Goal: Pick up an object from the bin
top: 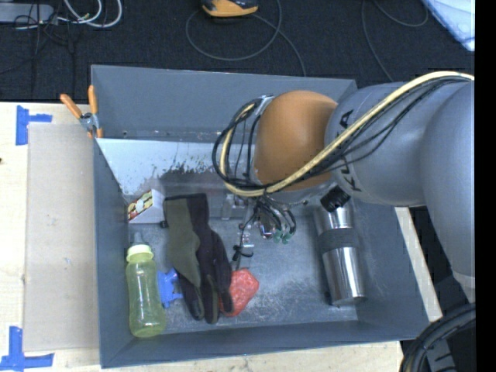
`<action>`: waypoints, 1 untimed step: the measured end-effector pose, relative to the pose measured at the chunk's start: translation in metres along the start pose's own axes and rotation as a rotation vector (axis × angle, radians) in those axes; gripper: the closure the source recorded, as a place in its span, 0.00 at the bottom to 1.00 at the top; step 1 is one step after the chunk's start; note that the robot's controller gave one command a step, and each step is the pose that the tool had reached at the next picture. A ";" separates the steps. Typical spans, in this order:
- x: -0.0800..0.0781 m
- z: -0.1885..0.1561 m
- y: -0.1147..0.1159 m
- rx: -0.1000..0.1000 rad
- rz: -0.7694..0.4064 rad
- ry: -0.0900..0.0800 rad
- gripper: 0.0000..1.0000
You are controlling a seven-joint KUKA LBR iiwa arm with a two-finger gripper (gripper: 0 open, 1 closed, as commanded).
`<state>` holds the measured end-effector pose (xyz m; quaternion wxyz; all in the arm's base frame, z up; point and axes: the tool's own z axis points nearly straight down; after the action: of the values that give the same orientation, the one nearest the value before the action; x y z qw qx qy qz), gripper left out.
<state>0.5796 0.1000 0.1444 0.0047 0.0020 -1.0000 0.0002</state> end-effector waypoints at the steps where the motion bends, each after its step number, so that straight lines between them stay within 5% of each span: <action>1: 0.000 -0.003 0.000 0.000 0.001 -0.003 0.00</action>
Offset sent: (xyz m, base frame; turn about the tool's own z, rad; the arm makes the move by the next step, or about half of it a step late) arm 0.0029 -0.0060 0.0113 0.0585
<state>0.5798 0.0998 0.1470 0.0033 0.0015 -1.0000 0.0000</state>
